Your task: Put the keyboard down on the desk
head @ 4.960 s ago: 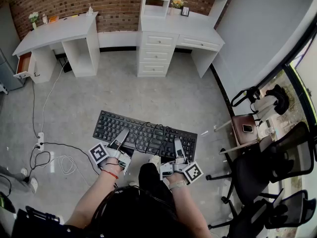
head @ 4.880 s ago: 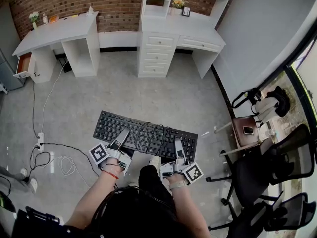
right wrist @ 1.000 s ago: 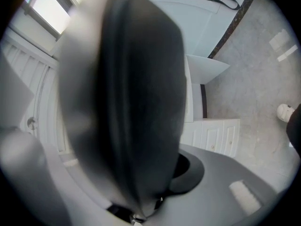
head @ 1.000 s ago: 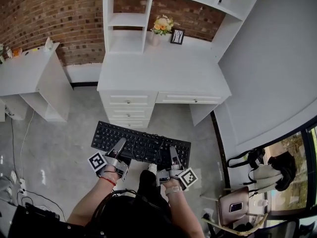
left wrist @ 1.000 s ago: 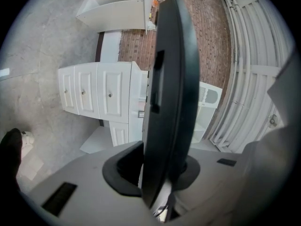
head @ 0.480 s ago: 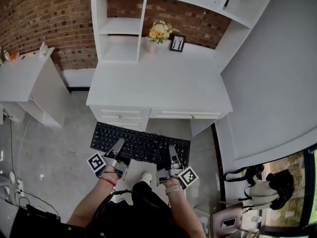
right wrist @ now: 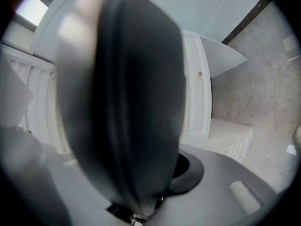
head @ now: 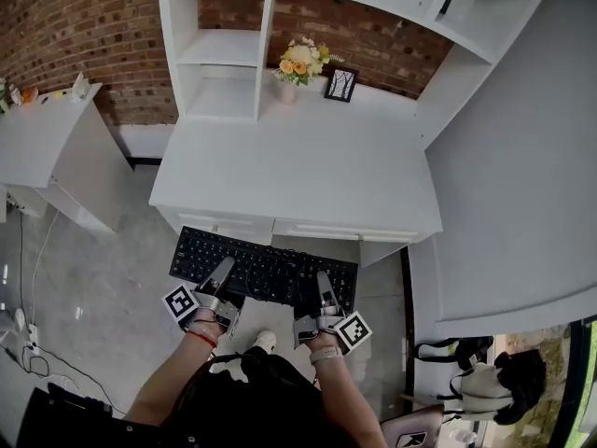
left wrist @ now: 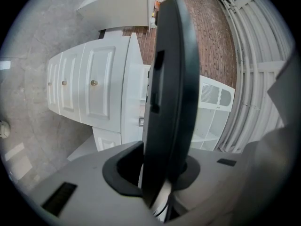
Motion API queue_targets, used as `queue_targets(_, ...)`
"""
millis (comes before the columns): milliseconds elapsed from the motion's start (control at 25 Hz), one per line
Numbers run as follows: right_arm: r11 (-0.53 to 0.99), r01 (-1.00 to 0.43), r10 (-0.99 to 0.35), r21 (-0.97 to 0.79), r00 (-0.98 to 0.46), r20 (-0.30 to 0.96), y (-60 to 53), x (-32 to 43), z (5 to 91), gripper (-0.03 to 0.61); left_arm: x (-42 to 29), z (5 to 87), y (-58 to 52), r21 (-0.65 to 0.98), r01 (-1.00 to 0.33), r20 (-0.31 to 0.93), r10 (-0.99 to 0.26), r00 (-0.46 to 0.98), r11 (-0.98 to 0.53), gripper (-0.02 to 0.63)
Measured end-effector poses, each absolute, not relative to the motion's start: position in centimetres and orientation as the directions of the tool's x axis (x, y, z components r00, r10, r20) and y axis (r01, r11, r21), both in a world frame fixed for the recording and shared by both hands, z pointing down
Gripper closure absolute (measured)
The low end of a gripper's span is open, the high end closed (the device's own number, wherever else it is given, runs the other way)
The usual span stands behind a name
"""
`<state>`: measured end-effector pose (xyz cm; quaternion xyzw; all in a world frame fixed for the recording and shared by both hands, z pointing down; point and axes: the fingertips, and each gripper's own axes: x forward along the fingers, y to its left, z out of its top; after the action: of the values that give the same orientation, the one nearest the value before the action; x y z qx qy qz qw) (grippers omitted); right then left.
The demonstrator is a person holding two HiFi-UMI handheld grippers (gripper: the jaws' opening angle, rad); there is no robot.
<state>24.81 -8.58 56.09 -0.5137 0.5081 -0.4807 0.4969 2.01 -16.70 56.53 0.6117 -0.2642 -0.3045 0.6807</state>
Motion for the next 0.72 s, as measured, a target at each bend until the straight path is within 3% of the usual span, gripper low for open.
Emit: queue_targets(720, 0.003, -0.007, -1.000, -1.000, -0.030, -0.003, -11.5, 27.6, 57.8, 0.454, 4.4, 57.5, -18.5, 0.995, 0.058, 0.024, -0.769, 0.639, 0.079, 0.551)
